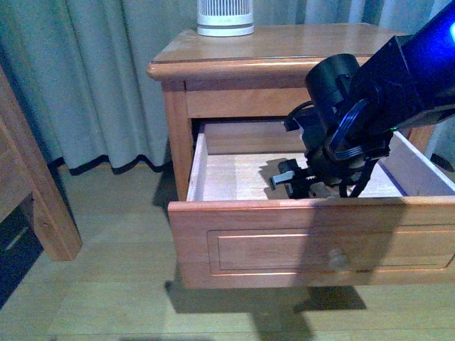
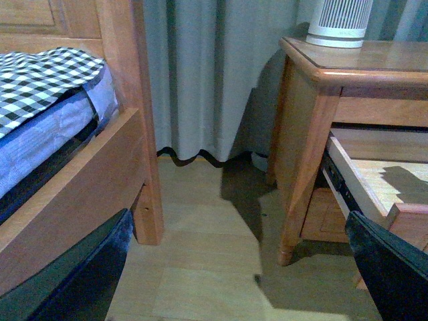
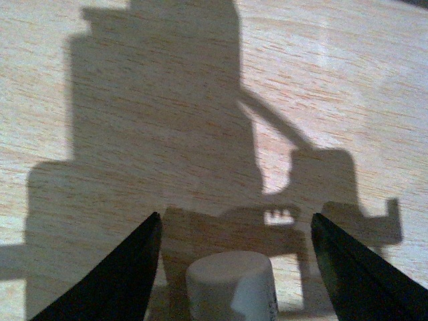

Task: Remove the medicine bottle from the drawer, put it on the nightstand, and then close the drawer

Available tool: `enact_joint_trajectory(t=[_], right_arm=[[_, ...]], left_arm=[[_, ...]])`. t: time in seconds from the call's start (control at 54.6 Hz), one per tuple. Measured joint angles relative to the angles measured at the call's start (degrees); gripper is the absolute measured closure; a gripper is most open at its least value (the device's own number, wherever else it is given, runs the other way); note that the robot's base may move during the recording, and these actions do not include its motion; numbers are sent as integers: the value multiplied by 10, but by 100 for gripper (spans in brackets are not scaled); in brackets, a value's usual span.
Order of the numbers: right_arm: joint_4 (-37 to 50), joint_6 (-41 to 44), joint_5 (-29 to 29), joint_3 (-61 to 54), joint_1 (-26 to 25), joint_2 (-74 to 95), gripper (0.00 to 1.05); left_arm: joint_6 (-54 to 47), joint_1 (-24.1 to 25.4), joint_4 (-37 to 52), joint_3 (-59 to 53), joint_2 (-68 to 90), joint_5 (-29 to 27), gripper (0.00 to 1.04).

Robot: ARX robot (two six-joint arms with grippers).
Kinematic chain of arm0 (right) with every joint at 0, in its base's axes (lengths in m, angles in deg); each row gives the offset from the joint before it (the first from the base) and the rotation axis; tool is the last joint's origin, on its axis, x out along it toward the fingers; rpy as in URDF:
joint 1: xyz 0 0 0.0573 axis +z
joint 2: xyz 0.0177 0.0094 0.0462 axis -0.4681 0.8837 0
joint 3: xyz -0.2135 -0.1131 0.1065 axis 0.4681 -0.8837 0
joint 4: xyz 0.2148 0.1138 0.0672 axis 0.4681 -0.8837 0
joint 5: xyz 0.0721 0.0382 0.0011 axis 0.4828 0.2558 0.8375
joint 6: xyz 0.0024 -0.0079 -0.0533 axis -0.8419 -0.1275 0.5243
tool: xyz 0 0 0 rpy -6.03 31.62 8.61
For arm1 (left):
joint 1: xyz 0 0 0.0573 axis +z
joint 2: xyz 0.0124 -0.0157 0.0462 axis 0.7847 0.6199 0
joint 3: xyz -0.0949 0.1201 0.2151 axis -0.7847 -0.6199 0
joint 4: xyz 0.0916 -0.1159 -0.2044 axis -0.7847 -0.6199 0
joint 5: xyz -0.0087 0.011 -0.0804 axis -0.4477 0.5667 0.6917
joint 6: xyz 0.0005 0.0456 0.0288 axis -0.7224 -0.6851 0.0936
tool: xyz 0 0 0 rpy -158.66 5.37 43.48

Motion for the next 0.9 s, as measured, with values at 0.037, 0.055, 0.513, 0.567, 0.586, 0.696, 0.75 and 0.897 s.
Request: enact_joint_trajectory(t=[0.037, 0.055, 0.513, 0.567, 0.586, 0.696, 0.75, 0.897], right_arm=[[3, -4, 0, -5, 0, 0, 50], [6, -5, 2, -8, 0, 0, 53], [57, 3, 30, -82, 6, -58, 74], [57, 3, 39, -83, 6, -74, 74], [57, 3, 44, -83, 6, -84, 74], [48, 3, 75, -71, 6, -157, 74], [40, 3, 84, -53, 6, -183, 74], [9, 5, 95, 19, 5, -216, 74]], left_arm=[[0, 0, 0, 0, 0, 0, 6], [0, 0, 0, 0, 0, 0, 6], [0, 0, 0, 0, 0, 0, 6], [0, 0, 0, 0, 0, 0, 6], [0, 0, 0, 0, 0, 0, 6], [0, 0, 0, 0, 0, 0, 6], [0, 0, 0, 0, 0, 0, 6], [0, 0, 0, 0, 0, 0, 6]])
